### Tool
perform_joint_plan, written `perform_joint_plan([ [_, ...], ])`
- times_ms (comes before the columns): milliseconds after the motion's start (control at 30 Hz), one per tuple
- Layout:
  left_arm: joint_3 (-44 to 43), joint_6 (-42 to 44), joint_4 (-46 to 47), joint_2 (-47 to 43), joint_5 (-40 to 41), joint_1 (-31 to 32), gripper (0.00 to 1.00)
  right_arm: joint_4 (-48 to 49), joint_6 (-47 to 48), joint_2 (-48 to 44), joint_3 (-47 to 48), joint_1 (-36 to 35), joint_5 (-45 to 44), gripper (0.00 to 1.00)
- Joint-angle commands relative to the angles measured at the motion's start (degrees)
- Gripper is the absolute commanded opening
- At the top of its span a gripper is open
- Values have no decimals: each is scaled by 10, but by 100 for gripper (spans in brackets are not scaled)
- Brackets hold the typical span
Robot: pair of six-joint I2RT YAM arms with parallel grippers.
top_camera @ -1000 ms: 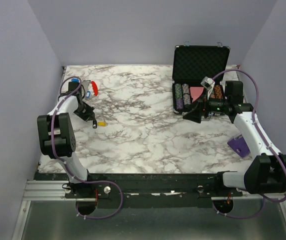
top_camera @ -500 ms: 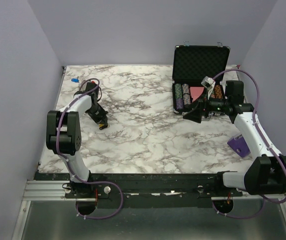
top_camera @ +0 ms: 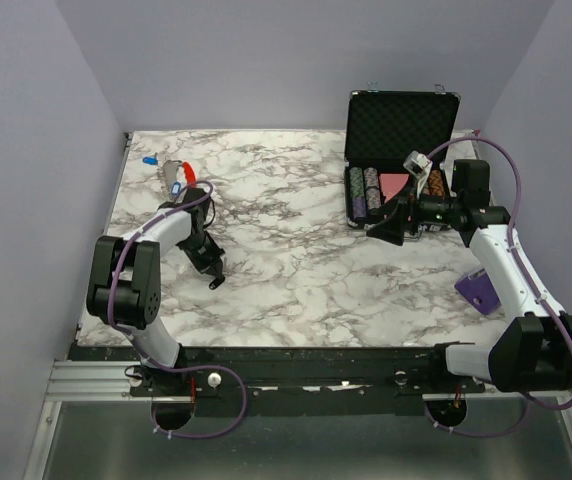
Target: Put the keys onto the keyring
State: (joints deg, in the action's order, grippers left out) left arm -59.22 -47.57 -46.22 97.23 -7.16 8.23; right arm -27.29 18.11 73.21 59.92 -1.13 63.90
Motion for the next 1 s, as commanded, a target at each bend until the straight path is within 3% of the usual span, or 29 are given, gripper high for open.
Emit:
perform_joint_plan([
  [0, 26, 11, -6, -46, 0, 14, 0, -16, 10, -14, 14, -3, -3, 100],
  [167, -20, 58, -19, -91, 56, 18, 0, -16, 9, -16, 14, -3, -1, 100],
  [367, -120, 114, -39, -53, 138, -3, 0, -15, 10, -18, 13, -3, -2, 100],
  [533, -186, 128, -29, 7, 108, -51, 0, -13, 9, -22, 10, -3, -2, 100],
  [700, -247, 139, -61, 91, 78, -56, 0, -14, 10, -23, 10, -3, 2, 100],
  [967, -195, 128, -92, 114, 97, -46, 0, -28, 24, -25, 16, -3, 4, 100],
])
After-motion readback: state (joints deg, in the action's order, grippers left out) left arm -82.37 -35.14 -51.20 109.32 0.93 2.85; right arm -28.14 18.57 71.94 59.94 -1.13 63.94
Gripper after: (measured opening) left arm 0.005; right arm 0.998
